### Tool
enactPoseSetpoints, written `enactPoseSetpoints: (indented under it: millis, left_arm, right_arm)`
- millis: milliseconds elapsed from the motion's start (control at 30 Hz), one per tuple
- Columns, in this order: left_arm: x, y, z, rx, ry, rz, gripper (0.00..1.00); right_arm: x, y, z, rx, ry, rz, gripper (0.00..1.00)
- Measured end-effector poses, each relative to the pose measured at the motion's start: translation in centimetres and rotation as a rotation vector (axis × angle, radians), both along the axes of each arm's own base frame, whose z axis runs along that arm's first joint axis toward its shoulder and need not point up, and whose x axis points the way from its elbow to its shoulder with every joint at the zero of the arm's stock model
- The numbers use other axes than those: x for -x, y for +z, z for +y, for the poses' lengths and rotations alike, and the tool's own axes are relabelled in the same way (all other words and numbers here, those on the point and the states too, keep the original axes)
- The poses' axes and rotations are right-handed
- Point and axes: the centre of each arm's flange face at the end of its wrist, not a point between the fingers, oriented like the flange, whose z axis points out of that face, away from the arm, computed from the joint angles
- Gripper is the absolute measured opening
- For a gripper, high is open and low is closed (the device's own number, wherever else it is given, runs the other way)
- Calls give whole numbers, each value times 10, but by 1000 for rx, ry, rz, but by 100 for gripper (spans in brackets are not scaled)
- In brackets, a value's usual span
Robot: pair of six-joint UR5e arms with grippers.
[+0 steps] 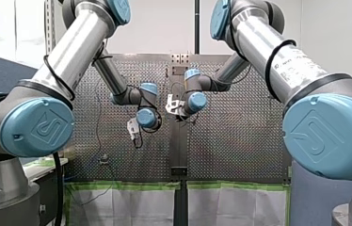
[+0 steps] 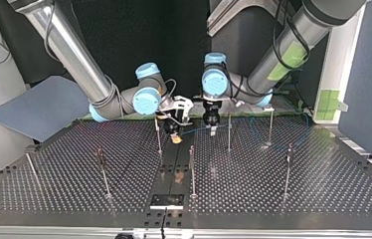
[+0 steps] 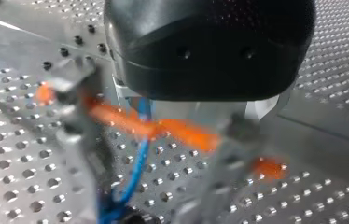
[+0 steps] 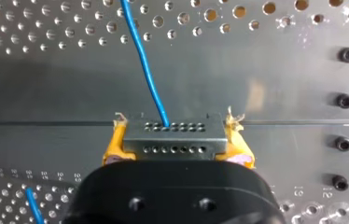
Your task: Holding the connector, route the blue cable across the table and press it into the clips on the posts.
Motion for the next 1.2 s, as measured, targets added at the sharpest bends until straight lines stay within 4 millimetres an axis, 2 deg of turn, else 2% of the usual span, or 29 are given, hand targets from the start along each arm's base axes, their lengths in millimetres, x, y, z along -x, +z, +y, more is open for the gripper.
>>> enactPoseSetpoints:
  millis: [400, 467, 500, 567, 600, 667, 700, 733, 1200]
  left_arm:
    - [-3, 3, 0, -1, 11, 0, 100]
    - [-3, 3, -1, -1, 13, -3, 77]
    - [-3, 4, -1, -1, 13, -5, 77]
    - [-2, 4, -2, 0, 13, -10, 38]
    - [-2, 4, -3, 0, 12, -12, 38]
    - [-3, 6, -4, 2, 11, -22, 15]
    - [-3, 6, -5, 3, 11, -25, 15]
    - [-4, 7, -5, 4, 10, -28, 1]
    - [-2, 12, -6, -2, 38, -13, 1]
  right_arm:
    - [4, 0, -5, 1, -6, -1, 0]
    - [4, 0, -5, 1, -7, -1, 0]
    - [5, 0, -6, 1, -8, -2, 0]
    - [5, 0, -6, 1, -9, -1, 0]
    - [6, 0, -7, 1, -9, -1, 0]
    - [6, 0, -7, 1, -10, -1, 0]
    - [6, 0, -7, 1, -10, -1, 0]
    - [6, 0, -8, 1, -11, -1, 0]
    - [7, 2, -7, -2, -9, 7, 0]
